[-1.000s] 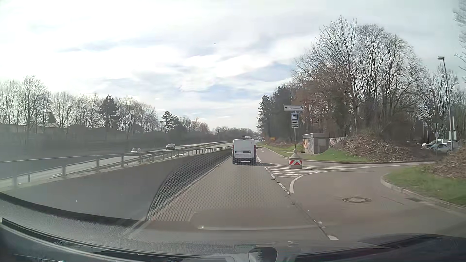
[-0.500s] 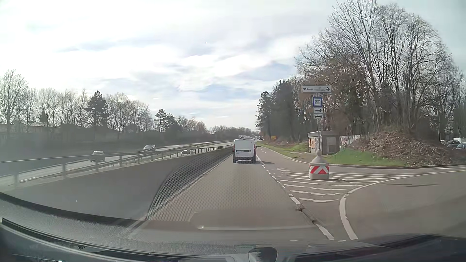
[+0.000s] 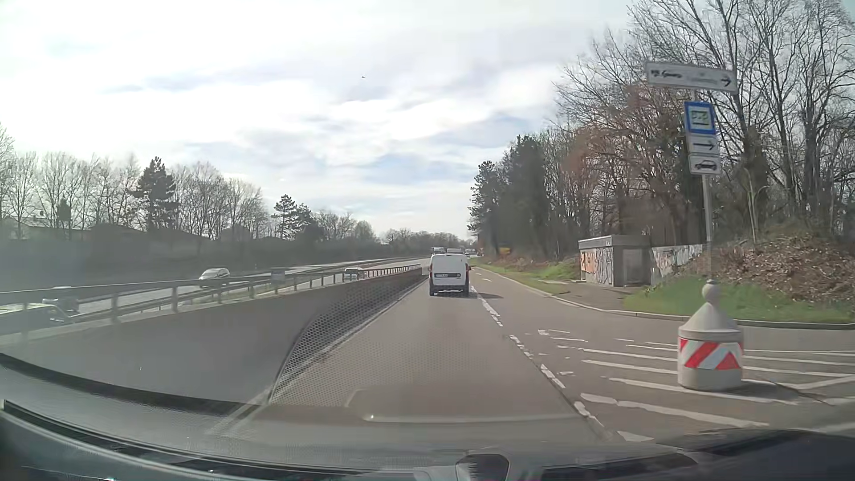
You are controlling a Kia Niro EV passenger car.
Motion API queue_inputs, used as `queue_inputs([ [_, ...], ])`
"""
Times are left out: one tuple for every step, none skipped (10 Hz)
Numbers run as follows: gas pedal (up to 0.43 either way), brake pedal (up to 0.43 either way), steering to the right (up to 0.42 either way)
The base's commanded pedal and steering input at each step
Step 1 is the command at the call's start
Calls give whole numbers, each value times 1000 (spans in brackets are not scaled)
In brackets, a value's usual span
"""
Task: Follow the waypoints while adhering to traffic rules and regulations
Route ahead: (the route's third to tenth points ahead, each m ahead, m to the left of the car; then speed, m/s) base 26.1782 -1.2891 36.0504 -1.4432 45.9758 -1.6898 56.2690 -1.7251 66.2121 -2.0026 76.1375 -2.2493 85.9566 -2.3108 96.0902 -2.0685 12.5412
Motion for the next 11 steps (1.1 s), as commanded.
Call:
queue_inputs([
  [138,0,4],
  [138,0,4],
  [138,0,4],
  [138,0,4],
  [138,0,4],
  [138,0,4],
  [138,0,3],
  [138,0,4],
  [138,0,3],
  [138,0,3],
  [138,0,4],
])
